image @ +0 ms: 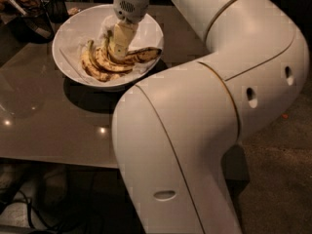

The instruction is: Pick banana from white bowl

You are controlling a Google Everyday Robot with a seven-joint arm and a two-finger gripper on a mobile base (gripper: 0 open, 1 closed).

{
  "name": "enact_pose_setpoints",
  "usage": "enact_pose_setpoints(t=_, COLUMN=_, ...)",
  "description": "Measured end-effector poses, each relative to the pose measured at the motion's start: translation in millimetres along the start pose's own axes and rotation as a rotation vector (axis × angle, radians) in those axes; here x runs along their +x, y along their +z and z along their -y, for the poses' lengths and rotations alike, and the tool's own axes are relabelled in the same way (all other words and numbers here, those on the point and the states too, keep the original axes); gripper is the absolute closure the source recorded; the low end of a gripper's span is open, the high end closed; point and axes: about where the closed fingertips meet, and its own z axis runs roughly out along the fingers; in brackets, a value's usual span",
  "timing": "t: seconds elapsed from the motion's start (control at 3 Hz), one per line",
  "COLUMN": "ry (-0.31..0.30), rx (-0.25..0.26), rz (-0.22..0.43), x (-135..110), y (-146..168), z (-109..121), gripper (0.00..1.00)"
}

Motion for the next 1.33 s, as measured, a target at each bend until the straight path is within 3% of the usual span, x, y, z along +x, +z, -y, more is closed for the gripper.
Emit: enact_pose_setpoints(t=1.33, ry=0.01, rx=-0.068, rz=0.012, x=-7, y=26, z=15, gripper=0.53)
